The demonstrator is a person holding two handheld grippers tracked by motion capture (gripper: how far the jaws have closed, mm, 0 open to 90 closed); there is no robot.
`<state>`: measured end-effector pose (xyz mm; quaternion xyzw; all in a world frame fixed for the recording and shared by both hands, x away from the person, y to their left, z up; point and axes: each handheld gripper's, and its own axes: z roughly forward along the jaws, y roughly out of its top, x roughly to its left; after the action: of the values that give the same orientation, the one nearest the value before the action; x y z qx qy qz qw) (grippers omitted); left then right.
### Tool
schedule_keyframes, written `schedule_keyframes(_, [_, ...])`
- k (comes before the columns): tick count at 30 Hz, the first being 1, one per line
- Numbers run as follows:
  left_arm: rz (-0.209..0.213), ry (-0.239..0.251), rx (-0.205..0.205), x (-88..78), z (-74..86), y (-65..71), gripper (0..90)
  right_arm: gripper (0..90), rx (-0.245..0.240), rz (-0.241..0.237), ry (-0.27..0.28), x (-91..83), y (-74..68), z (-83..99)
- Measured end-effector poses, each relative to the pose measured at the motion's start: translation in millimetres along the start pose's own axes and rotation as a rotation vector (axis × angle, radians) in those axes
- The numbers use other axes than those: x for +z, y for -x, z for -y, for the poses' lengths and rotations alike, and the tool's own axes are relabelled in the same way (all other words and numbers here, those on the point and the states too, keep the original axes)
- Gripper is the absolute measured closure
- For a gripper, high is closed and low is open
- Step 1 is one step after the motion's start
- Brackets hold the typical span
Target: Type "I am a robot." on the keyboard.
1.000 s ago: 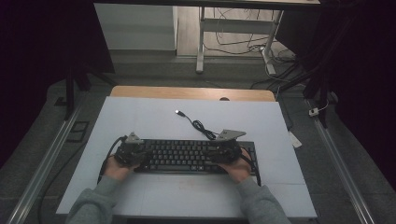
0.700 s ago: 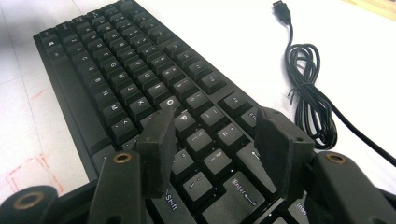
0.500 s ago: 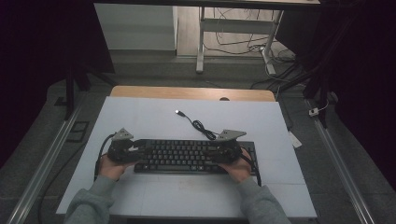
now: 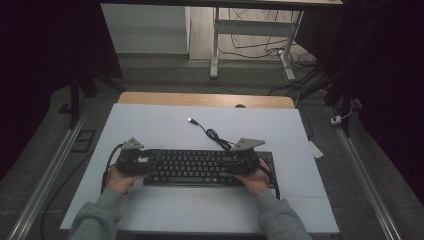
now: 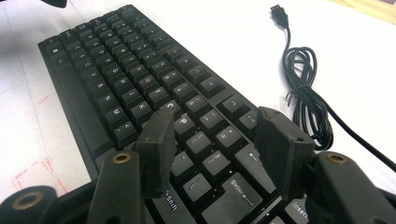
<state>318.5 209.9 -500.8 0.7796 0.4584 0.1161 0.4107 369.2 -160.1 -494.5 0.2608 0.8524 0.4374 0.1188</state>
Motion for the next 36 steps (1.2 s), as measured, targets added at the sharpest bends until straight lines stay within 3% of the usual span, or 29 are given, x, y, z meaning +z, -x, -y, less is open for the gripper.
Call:
schedule_keyframes(12, [0.000,-0.031,0.011,4.8,0.8,1.9,32.3,48.4,0.003,-0.025,0.006,0.3,-3.6,-2.5])
schedule_keyframes(20, [0.001,-0.042,0.013,7.0,1.6,2.2,32.0,48.5,0.021,-0.076,0.008,3.7,-8.5,-4.3])
schedule_keyframes(31, [0.000,-0.053,0.022,9.3,2.1,3.3,31.7,49.1,0.006,-0.122,-0.006,10.7,-19.4,-8.3])
schedule_keyframes(36, [0.000,-0.057,0.025,10.7,2.0,4.5,31.4,56.5,0.010,-0.143,-0.010,14.5,-23.5,-10.8])
